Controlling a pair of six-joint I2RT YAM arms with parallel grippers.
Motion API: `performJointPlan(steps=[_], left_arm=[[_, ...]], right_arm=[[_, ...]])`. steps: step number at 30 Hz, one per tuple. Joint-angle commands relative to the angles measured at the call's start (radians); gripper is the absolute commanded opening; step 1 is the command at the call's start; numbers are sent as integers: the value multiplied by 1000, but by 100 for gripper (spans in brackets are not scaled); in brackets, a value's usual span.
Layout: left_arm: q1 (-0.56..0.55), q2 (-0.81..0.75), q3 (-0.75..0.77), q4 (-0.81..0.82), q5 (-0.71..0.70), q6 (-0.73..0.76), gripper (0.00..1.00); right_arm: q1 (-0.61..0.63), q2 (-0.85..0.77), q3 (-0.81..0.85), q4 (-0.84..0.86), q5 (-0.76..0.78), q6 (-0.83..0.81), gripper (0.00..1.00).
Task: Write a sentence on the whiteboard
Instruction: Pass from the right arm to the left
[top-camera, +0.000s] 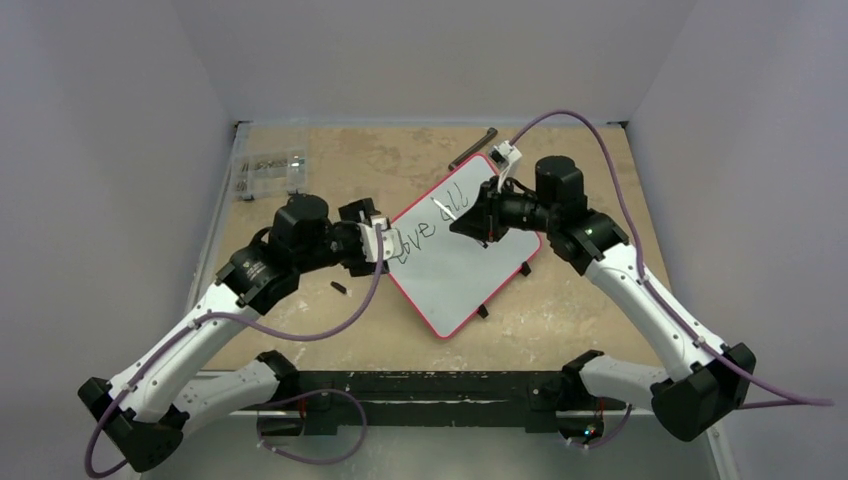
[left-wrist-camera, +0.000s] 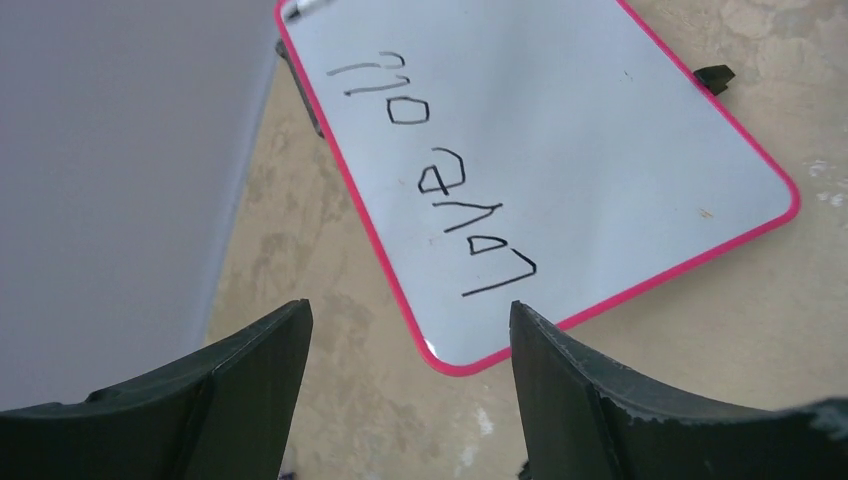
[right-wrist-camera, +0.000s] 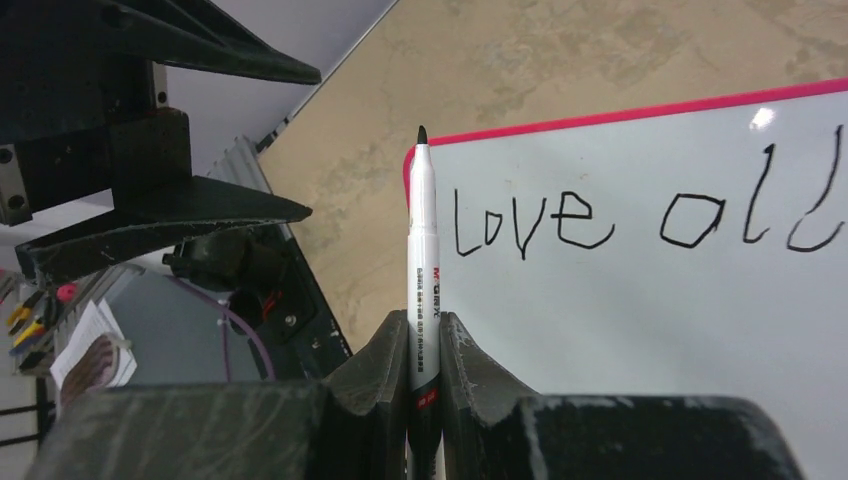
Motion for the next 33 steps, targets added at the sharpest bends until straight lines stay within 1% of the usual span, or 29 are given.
performJointPlan(steps=[1, 4, 9, 12, 15, 18, 21, 23, 26, 28, 29, 33], left_arm=[[-90, -33, -30, 160, -37, 315, 71], [-162, -38, -45, 172, -118, 371, 71], [-245, -40, -75, 233, -233, 435, 69], [-271, -26, -61, 227, -265, 451, 66], [-292, -28, -59, 239, -267, 460, 62], [-320, -19, -46, 223, -280, 456, 57], [-345, -15, -46, 219, -302, 457, 53], [-355, -10, -46, 219, -306, 454, 45], [-358, 3, -40, 217, -309, 448, 24], [-362, 8, -29, 204, -308, 444, 7], [-366, 10, -22, 197, -304, 440, 0], [-374, -18, -36, 180, -277, 422, 0]], right_arm=[[52, 57, 98, -87, -71, -21, 0], [117, 97, 141, -143, -28, -40, 0], [186, 117, 178, -146, 3, -32, 0], [203, 125, 199, -148, 8, -26, 0], [214, 132, 219, -148, 13, -24, 0], [222, 141, 233, -151, 15, -21, 0], [227, 150, 241, -151, 21, -20, 0], [231, 155, 246, -151, 21, -19, 0], [238, 161, 248, -150, 20, -16, 0], [243, 161, 248, -150, 22, -15, 0], [243, 160, 248, -148, 25, -15, 0], [244, 151, 245, -138, 41, -13, 0]])
